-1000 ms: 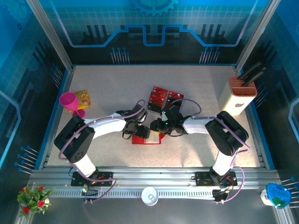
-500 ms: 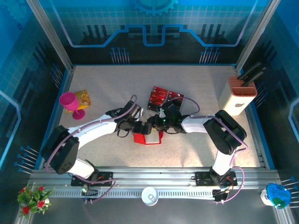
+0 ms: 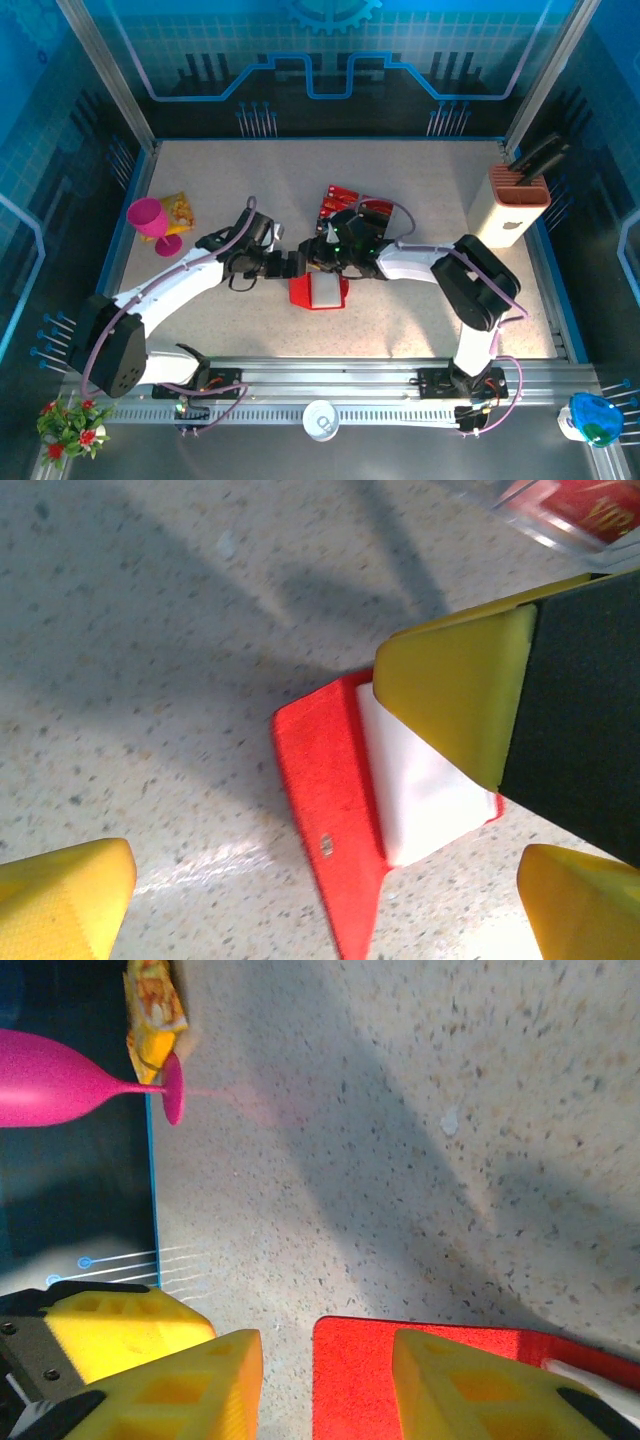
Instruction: Put the credit cards into the card holder
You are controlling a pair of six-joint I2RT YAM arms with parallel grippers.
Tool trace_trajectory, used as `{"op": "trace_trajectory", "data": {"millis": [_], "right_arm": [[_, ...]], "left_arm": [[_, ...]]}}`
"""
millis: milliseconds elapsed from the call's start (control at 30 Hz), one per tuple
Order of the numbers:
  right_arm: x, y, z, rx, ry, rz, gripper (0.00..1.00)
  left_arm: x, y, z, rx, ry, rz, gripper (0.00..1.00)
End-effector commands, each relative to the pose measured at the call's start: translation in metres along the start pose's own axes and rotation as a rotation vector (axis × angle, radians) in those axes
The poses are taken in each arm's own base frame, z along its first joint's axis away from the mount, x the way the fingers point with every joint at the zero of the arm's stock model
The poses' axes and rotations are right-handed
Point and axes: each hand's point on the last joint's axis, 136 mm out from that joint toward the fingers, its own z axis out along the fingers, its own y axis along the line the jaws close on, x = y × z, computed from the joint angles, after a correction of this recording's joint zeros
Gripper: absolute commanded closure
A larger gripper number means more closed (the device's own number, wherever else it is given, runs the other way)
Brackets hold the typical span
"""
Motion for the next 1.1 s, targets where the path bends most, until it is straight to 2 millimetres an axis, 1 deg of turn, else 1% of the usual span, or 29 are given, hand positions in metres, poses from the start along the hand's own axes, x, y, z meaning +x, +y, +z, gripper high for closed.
{"op": "trace_trajectory", "data": {"millis": [0,133,233,333,400,467,567,667,733,833,967,1067], "right_arm": [[0.040,0.005,0.015,-0.019,0.122,-0.017,0.64],[0.027,0.006,-0.002,-0.011,0.079,-0.035,0.65],[0.019,-0.005,-0.021,0.033,0.048,-0.039,0.67],[0.013,-0.020,-0.037,0.095,0.026,-0.041,0.73],[0.020,-0.042,-0.044,0.153,0.041,-0.026,0.76],[0.022,-0.053,-0.046,0.180,0.046,-0.019,0.79],[0.024,-0.066,-0.048,0.221,0.041,-0.015,0.83],[0.024,-0.077,-0.050,0.248,0.027,-0.009,0.85],[0.023,-0.081,-0.050,0.257,0.025,-0.003,0.86],[0.021,-0.081,-0.049,0.257,0.022,-0.008,0.86],[0.017,-0.079,-0.049,0.259,0.019,-0.012,0.86],[0.015,-0.079,-0.050,0.263,0.016,-0.011,0.86]], "left_arm": [[-0.031,-0.007,-0.014,0.038,-0.144,-0.058,0.01],[-0.029,-0.008,-0.014,0.049,-0.137,-0.063,0.01],[-0.033,-0.016,-0.020,0.081,-0.151,-0.062,0.01],[-0.037,-0.035,-0.027,0.140,-0.166,-0.040,0.01],[-0.037,-0.053,-0.030,0.175,-0.160,-0.005,0.01],[-0.034,-0.069,-0.030,0.204,-0.145,0.031,0.01],[-0.028,-0.090,-0.023,0.258,-0.112,0.064,0.01],[-0.020,-0.100,-0.012,0.297,-0.064,0.072,0.02],[-0.014,-0.103,-0.003,0.312,-0.026,0.078,0.02],[-0.002,-0.099,0.008,0.313,0.027,0.093,0.03],[0.016,-0.089,0.020,0.299,0.101,0.120,0.03],[0.025,-0.078,0.026,0.272,0.116,0.134,0.04]]}}
